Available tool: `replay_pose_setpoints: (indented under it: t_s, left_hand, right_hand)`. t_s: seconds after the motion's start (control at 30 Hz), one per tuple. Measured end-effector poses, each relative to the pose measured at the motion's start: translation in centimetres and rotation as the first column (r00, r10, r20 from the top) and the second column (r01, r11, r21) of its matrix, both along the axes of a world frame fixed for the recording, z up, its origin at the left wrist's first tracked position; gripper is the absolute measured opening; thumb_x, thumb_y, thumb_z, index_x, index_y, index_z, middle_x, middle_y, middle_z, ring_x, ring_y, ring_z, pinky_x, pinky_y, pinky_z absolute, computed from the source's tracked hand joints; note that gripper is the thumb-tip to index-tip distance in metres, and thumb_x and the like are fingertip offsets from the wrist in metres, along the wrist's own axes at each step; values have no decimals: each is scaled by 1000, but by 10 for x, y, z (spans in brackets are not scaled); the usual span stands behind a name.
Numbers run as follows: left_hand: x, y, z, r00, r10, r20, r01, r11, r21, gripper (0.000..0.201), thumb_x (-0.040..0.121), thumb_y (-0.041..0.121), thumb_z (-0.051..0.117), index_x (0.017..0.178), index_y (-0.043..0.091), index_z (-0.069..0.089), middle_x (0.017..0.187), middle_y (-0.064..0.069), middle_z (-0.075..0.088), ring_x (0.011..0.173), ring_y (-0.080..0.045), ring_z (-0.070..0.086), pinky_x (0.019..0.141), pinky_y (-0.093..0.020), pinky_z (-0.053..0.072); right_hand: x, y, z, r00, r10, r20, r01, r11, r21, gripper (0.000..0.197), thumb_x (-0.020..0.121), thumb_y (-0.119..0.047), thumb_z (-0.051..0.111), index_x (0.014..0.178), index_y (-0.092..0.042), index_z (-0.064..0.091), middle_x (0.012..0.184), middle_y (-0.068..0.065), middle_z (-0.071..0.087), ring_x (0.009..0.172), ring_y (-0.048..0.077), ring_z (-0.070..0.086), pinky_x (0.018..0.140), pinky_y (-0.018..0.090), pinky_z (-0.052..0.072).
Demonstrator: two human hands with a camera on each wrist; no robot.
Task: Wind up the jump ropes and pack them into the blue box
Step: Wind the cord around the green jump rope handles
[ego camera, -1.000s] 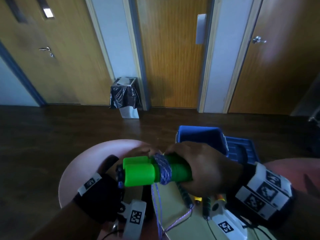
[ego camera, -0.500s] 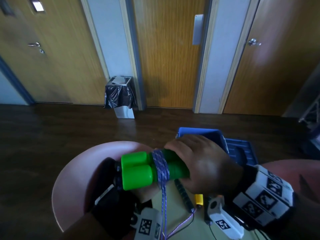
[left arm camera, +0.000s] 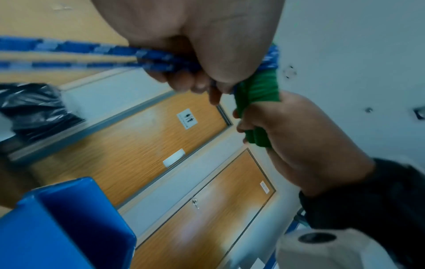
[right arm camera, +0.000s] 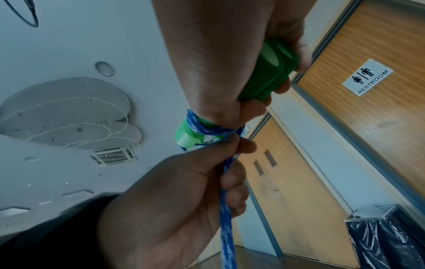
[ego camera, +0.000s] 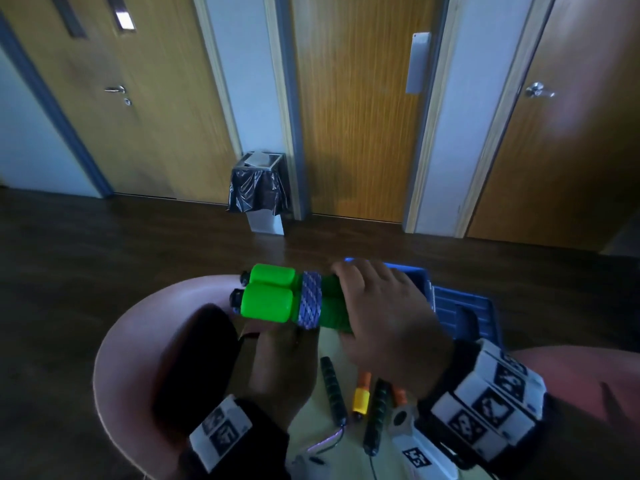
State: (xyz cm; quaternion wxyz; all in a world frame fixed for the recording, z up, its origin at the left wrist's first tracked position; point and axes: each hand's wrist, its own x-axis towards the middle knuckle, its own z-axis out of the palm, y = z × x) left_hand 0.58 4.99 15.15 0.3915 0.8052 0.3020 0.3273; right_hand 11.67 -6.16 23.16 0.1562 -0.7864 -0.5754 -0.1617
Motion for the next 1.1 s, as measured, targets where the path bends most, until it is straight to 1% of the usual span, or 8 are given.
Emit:
replay_pose_setpoints:
  t_s: [0.13, 0.3, 0.43, 0.53, 0.7, 0.93, 1.0, 1.1]
  left_hand:
    - [16, -55, 14, 994, -105, 43, 109, 984, -138, 32, 86, 27, 43, 66, 8, 60, 69, -2, 64, 68, -9, 58, 67, -23, 41]
    - [23, -100, 15, 950, -308, 49, 282, 780, -559, 30, 85, 35, 47, 61, 18, 56, 49, 6, 47, 48, -14, 43, 56, -27, 38]
    - [23, -97, 25, 865, -348, -362, 339, 936, -91, 31, 95, 35, 52, 75, 12, 60, 58, 4, 53, 53, -4, 45, 60, -30, 38]
    - [31, -81, 42, 786, -332, -522, 471, 868, 157, 26, 91, 36, 64, 68, 25, 57, 65, 18, 57, 60, 3, 51, 58, -14, 35]
    - [50, -62, 51, 663, -483, -572, 630, 772, 80, 9, 85, 39, 74, 92, 33, 74, 81, 37, 63, 79, 10, 61, 70, -6, 39]
    - [72, -83, 50, 603, -703, -376, 739, 671, -69, 8, 93, 21, 68, 91, 28, 74, 88, 24, 72, 87, 7, 66, 79, -10, 45]
    - [78, -91, 50, 610, -708, -356, 736, 672, -76, 9, 94, 30, 66, 90, 37, 70, 87, 31, 69, 88, 9, 64, 81, -11, 45]
    - [84, -105, 57, 594, -775, -216, 782, 619, -72, 23, 81, 69, 62, 83, 49, 72, 85, 31, 69, 82, 11, 63, 80, -21, 48]
  right_hand:
    - [30, -24, -10, 990, -104, 95, 109, 993, -50, 38, 67, -20, 55, 103, -10, 58, 91, 6, 59, 78, 28, 58, 63, 38, 47]
    - [81, -41, -42, 954, -223, 198, 263, 943, -203, 20, 61, -14, 52, 78, -7, 62, 71, 13, 57, 62, 31, 55, 53, 34, 42]
    - [102, -69, -75, 956, -49, 290, 155, 921, -358, 8, 66, -12, 61, 73, -7, 60, 65, 14, 56, 58, 29, 53, 52, 36, 40]
    - [90, -93, -76, 956, 142, 258, 1, 875, -484, 9, 58, -16, 66, 65, -16, 59, 60, 5, 55, 54, 26, 53, 48, 33, 34]
    - [69, -131, -39, 947, 315, 54, -197, 709, -677, 27, 72, -19, 70, 96, -15, 61, 94, 8, 63, 88, 29, 60, 70, 37, 47]
    - [75, -176, 7, 955, 282, -98, -289, 794, -535, 32, 65, -28, 69, 94, -20, 58, 89, -1, 58, 82, 20, 56, 69, 27, 43]
    - [77, -190, 13, 964, 244, -105, -265, 848, -460, 29, 64, -25, 67, 91, -21, 59, 86, -2, 58, 78, 17, 55, 67, 23, 36]
    - [77, -209, 16, 949, 257, -183, -293, 932, -214, 30, 71, -19, 65, 100, -12, 66, 90, 3, 64, 81, 22, 58, 73, 32, 46]
